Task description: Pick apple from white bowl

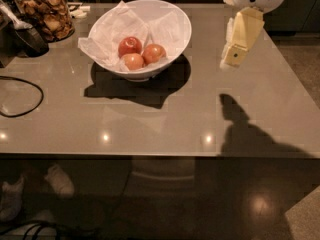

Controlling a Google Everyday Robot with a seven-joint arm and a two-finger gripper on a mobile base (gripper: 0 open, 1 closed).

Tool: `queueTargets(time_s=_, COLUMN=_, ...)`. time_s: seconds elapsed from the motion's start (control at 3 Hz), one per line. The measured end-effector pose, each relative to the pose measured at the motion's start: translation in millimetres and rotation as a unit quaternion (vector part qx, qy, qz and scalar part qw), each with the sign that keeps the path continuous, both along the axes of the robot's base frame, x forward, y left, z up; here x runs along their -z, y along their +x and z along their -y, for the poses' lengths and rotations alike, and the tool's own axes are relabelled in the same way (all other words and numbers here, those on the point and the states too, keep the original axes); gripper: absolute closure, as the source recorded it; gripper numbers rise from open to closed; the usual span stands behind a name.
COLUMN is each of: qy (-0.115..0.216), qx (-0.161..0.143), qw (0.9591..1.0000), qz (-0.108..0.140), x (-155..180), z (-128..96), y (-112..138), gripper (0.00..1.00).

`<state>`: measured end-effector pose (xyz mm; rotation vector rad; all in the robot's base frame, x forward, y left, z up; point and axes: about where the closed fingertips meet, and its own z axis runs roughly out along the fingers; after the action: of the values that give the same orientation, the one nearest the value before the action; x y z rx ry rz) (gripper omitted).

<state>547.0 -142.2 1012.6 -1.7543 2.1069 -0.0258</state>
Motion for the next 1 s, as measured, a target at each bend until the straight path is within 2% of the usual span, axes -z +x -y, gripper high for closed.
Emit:
queueTargets(time_s=0.67, qy=0.015, qx=-0.017, qw=0.9995, qz=-0.022, x=11, z=-32, y=53, gripper=0.05)
queueTargets(time_s=1.0, qy=0.021, qx=-0.025, qw=0.9992, qz=-0.023, x=12, z=-45, y=70, gripper=0.04)
